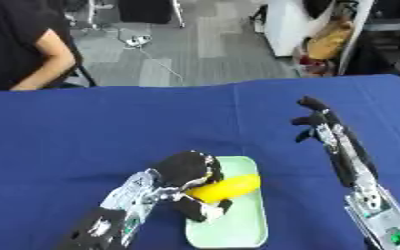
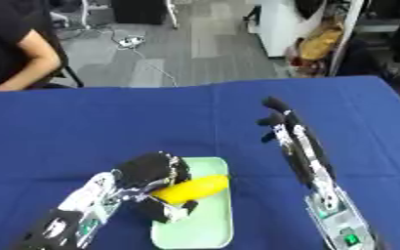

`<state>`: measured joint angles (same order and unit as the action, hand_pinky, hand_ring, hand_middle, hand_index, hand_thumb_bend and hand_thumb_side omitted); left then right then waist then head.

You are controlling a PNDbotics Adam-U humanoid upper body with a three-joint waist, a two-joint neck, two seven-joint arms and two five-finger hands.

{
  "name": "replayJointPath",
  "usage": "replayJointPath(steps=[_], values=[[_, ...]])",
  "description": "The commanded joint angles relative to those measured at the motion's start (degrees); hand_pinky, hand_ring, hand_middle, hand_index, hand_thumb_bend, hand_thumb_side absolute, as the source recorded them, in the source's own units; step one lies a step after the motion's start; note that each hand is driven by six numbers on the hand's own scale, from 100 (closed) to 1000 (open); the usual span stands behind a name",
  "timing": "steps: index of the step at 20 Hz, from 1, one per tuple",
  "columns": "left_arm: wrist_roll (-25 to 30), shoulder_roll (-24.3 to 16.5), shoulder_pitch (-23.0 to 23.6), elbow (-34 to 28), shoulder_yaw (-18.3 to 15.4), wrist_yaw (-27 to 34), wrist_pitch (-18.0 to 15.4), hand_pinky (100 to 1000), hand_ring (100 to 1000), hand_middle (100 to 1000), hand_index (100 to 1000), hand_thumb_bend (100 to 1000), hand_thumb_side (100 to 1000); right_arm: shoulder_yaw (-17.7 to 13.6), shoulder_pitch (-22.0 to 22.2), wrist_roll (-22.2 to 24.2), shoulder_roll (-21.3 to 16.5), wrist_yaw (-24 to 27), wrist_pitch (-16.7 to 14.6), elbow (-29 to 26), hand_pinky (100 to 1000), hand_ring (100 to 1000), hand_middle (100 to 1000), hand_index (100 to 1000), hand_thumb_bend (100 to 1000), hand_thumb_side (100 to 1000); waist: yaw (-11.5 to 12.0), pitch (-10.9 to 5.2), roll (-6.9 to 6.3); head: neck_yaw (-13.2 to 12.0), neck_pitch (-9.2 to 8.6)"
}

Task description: Pick up objects on the table and place them in the box.

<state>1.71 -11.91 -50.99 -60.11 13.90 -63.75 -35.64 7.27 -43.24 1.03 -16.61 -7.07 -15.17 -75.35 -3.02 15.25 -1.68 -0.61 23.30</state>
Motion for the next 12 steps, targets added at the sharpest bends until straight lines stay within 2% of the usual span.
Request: replayJointPath(steps=[1,4,6,12], values=[[0.77,-0.44,-0.74,-1.81,0.20,1.25,-0.82,518,540,552,691,100,844,-0.35,-0.84,0.12,-0.36,-0.12,-0.07,-0.68,552,740,902,979,100,975,0.18,-1.49,0.11,-0.16,-0.78],[2.17,-0.79,-0.53,-2.89,0.24,2.83,-1.84,634,677,691,774,100,862,-0.41,-0.75,0.08,-0.40,-0.12,-0.07,-0.69,552,740,902,979,100,975,0.32,-1.56,0.11,0.01,-0.78],[3.22,-1.28,-0.34,-4.05,0.16,4.43,-2.20,671,718,722,785,100,868,-0.54,-0.63,-0.04,-0.45,-0.07,-0.07,-0.73,552,740,902,979,100,975,0.45,-1.62,0.08,0.12,-0.76],[5.41,-2.83,0.66,-7.94,-0.07,10.28,-1.56,689,731,726,784,100,859,-0.69,-0.49,-0.20,-0.58,-0.08,-0.04,-0.74,552,740,902,978,100,975,0.91,-1.76,0.13,0.50,-0.88]])
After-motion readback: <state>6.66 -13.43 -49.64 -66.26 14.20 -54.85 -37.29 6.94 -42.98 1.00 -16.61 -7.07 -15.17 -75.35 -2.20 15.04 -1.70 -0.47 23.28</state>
